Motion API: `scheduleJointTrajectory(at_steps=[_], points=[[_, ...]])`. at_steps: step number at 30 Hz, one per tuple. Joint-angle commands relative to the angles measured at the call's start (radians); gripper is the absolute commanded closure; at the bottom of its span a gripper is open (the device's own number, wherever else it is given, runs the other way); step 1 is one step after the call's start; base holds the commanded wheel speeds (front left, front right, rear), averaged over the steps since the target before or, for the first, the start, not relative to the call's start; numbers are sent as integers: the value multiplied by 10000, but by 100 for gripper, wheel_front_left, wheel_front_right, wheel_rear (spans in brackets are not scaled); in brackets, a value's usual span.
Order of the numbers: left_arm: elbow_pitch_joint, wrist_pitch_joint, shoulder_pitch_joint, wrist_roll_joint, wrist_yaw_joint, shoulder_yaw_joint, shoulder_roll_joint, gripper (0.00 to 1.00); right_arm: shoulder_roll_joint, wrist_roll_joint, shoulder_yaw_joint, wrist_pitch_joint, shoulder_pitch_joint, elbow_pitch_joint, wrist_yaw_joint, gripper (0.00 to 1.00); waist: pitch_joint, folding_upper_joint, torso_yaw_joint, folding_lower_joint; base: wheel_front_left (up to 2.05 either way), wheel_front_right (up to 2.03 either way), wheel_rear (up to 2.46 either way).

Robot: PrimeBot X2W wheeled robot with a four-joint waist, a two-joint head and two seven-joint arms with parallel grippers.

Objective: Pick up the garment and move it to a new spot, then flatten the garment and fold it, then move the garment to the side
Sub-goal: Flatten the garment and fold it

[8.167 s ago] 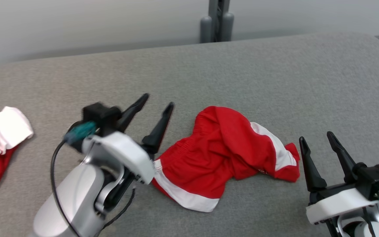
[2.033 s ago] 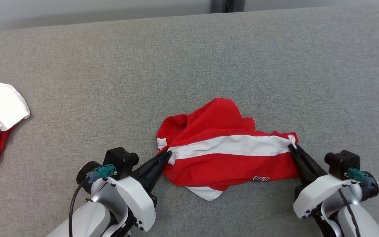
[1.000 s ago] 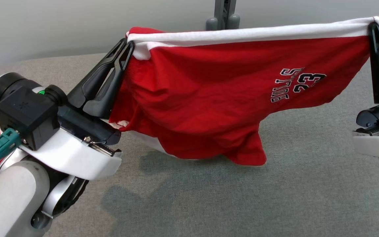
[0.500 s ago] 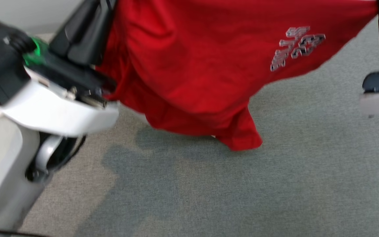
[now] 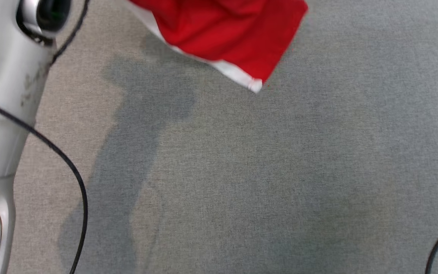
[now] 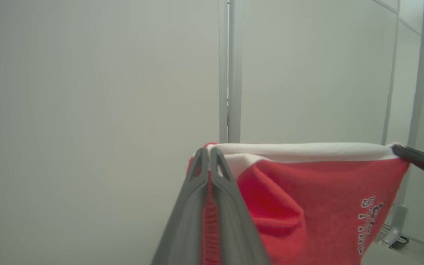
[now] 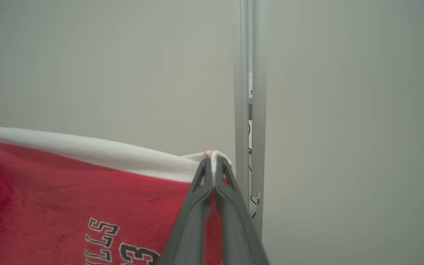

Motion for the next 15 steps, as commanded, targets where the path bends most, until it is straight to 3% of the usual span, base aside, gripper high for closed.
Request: scheduleJointTrajectory(at_steps=[1,9,15], points=[[643,-184,-451,5,-122,71,-86,100,71,104,-43,-323,-554,584,-8,100,45,0,-99,0,0,0,0],[4361,-805,-1773,-346,-767,218,-912,100,758,384,-231,-1954,-2776,4168,-18,100,76,0,-202,0,0,0,0],[5629,-1250,-1315,-378,-1286,-171,-1451,100,1008,952,378,-2258,-2534,5472,-15,100,344,0,-139,0,0,0,0]])
